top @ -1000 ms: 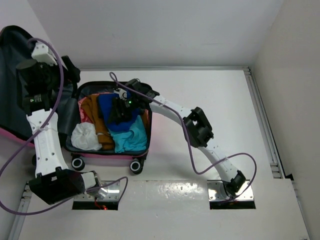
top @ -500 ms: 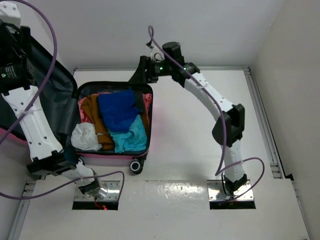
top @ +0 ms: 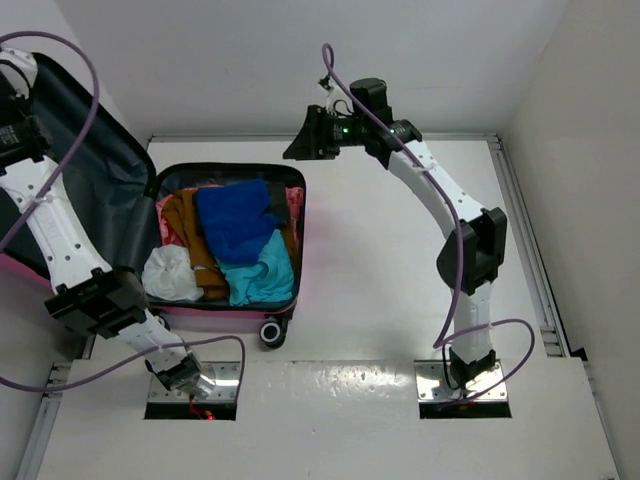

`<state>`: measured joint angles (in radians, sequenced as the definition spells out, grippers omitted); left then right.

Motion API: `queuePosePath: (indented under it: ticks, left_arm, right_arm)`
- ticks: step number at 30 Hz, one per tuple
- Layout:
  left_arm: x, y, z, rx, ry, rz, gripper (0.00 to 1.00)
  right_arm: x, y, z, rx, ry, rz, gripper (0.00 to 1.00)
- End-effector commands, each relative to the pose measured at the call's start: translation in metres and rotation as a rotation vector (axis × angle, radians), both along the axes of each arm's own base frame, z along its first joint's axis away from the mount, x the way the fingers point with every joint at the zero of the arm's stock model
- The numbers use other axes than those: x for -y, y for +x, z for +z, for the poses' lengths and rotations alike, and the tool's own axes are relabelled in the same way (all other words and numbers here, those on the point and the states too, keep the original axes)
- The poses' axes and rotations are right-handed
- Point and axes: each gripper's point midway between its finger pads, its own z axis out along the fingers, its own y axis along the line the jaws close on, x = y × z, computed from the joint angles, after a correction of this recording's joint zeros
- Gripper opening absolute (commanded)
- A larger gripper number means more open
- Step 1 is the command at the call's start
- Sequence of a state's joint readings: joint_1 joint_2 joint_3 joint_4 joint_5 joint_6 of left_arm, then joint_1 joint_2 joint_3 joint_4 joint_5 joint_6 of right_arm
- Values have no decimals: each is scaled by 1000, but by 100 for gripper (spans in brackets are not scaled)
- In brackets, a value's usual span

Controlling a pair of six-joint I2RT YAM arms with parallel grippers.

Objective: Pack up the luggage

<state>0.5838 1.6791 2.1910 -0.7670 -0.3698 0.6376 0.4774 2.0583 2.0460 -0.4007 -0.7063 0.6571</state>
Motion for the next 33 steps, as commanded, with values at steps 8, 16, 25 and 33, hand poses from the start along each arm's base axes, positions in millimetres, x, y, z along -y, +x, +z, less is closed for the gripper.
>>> queuePosePath:
  ticks: [8,16,25,33]
  left_arm:
    - [283,77,45,217,-115,-791,18]
    - [572,-23,120,385,-826,-1884,100]
    - [470,13,172,758,-744,-1401,100]
    - [221,23,53,590,-433,-316,73]
  right_arm:
    - [87,21,9,-50,15,-156,40]
    - [181,42,-13,-177,21,-329,65]
    - [216,11,-82,-364,-94,-454,64]
    - [153,-89,-165,-568,-299,-304,51]
